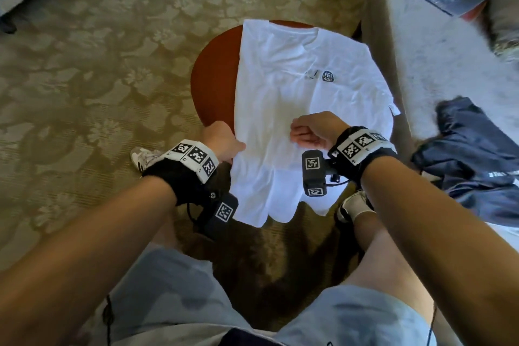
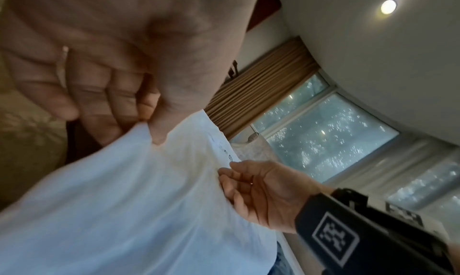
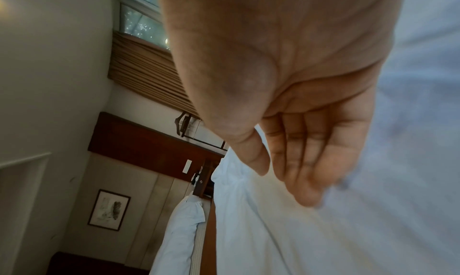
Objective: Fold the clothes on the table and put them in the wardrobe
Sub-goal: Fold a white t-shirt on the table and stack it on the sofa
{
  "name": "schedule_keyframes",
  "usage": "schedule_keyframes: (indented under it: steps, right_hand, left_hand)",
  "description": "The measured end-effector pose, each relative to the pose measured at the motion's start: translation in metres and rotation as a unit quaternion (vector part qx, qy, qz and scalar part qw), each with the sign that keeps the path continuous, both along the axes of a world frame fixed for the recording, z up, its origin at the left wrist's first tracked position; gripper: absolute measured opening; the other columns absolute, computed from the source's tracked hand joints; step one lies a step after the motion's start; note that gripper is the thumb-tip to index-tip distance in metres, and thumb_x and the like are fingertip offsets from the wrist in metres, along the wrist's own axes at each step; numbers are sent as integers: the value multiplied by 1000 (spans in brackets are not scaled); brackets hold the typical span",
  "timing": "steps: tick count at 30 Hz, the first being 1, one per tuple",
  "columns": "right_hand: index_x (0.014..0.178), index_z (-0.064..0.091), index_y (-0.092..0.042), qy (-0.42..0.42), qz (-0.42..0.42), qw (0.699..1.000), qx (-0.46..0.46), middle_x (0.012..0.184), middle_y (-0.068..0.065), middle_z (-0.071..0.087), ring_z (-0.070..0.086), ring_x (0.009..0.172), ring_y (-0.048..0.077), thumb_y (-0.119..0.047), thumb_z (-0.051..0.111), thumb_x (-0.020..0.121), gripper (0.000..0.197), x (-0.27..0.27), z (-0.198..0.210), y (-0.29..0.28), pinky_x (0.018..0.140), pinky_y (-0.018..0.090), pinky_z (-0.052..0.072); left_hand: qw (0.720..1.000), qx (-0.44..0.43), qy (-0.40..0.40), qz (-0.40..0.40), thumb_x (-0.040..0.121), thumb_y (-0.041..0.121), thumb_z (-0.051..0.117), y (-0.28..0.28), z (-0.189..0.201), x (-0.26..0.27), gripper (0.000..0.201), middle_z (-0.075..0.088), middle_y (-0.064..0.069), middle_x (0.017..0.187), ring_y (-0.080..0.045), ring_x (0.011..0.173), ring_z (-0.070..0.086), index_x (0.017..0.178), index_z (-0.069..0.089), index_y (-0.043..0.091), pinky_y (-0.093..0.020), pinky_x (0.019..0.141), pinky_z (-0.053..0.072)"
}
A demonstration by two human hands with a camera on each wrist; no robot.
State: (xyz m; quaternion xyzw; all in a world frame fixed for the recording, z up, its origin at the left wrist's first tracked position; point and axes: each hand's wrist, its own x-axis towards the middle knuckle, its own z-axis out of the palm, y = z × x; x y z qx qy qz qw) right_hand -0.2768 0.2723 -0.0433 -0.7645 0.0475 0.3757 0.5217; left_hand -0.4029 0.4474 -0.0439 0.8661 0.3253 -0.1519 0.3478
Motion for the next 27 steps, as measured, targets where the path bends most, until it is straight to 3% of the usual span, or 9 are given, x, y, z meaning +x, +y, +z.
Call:
schedule_keyframes:
  steps: [4, 8, 11, 14, 16, 20, 22, 24, 27]
  right_hand:
    - [84, 63, -4, 34, -39, 998, 26, 77, 9, 66, 68, 62, 16, -13, 58, 97, 17, 0, 3, -11, 48, 21, 54]
    - [76, 57, -5, -4, -132, 991, 21, 70, 10, 58, 61, 44, 14, -7, 54, 96, 21, 15, 4, -24, 44, 19, 50]
    - [83, 60, -7, -134, -99, 975, -144, 80, 11, 61, 70, 73, 26, -9, 48, 94, 16, 34, 2, -37, 72, 30, 56]
    - [98, 68, -4, -209, -50, 938, -273, 98, 16, 69, 66, 97, 35, -8, 46, 93, 23, 50, 4, -51, 86, 35, 52]
    - [99, 70, -5, -226, -32, 927, -298, 105, 17, 71, 66, 99, 35, -3, 49, 91, 22, 60, 2, -54, 88, 36, 53]
    - [110, 68, -3, -234, -13, 915, -329, 113, 19, 68, 63, 107, 35, -2, 48, 91, 28, 76, 0, -50, 89, 36, 53]
    - [120, 62, 2, -238, -83, 908, -334, 127, 25, 60, 55, 120, 38, -2, 44, 94, 33, 90, -2, -52, 97, 41, 47]
    - [128, 54, 1, -219, -198, 889, -349, 139, 24, 47, 42, 131, 37, -10, 43, 94, 38, 104, -3, -59, 107, 42, 35]
    - [137, 40, -4, -160, -289, 867, -374, 145, 18, 36, 31, 136, 34, -30, 48, 91, 53, 117, -5, -70, 109, 42, 26]
  left_hand:
    - [995, 99, -12, 4, 84, 17, 63, 12, 3, 11, 21, 67, -24, 92, -36, 77, 64, 88, 67, -4, -27, 46, 34]
    - [990, 126, 55, -32, 85, 17, 62, 35, 7, 14, 20, 59, -12, 73, -26, 61, 55, 90, 63, -2, -26, 44, 32]
    - [986, 139, 81, -50, 85, 24, 65, 42, 10, 21, 24, 56, -9, 76, -25, 65, 55, 76, 54, 4, -27, 49, 35]
    - [974, 213, 38, -64, 84, 45, 62, 41, 16, 40, 45, 55, -15, 106, -35, 98, 55, 105, 51, 6, -36, 76, 48]
    - [950, 296, -15, -100, 87, 50, 55, 33, 17, 63, 53, 50, -17, 123, -36, 115, 45, 119, 49, 8, -43, 94, 42]
    - [938, 276, -82, -191, 95, 47, 47, 1, 17, 121, 50, 47, -11, 133, -30, 126, 42, 131, 47, 12, -44, 99, 37]
    - [941, 249, -74, -218, 96, 48, 43, -9, 7, 151, 56, 38, -12, 145, -29, 138, 30, 138, 39, 11, -46, 108, 32]
    - [944, 229, -21, -237, 97, 54, 36, -16, -6, 173, 69, 11, -11, 160, -28, 148, 4, 151, 19, 14, -52, 116, 17]
    - [949, 204, 48, -237, 95, 64, 22, -16, -26, 190, 76, -20, 0, 160, -25, 147, -19, 154, -7, 27, -57, 117, -2]
